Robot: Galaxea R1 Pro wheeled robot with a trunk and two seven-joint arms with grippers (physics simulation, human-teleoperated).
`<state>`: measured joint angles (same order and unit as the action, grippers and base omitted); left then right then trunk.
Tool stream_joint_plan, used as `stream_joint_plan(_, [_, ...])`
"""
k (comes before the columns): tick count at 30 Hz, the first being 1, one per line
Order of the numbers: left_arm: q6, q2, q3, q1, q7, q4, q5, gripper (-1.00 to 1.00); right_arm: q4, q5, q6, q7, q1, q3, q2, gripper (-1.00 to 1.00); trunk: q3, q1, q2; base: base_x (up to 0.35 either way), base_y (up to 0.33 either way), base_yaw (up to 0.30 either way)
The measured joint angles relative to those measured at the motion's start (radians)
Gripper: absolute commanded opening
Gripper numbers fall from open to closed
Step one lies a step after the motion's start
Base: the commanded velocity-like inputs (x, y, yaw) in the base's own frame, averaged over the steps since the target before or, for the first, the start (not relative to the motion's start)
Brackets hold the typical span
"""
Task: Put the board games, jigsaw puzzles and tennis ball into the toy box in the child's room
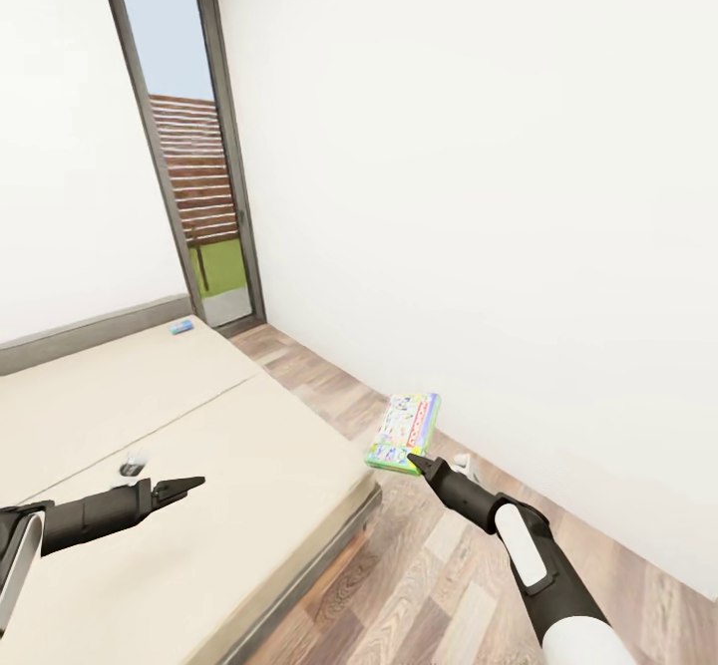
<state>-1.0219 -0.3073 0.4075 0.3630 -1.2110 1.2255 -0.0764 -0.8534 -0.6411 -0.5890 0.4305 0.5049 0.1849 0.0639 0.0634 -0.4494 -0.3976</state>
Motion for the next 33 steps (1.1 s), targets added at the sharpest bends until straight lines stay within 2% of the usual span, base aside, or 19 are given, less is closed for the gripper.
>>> stream_joint_plan(33, [0.001, 0.001, -0.008, 0.000, 0.008, 0.000, 0.000, 1.00, 0.003, 0.000, 0.000, 0.000, 0.002, 0.003, -0.004, -1.00, 0.014, 0.000, 0.000, 0.000, 0.000, -0.257])
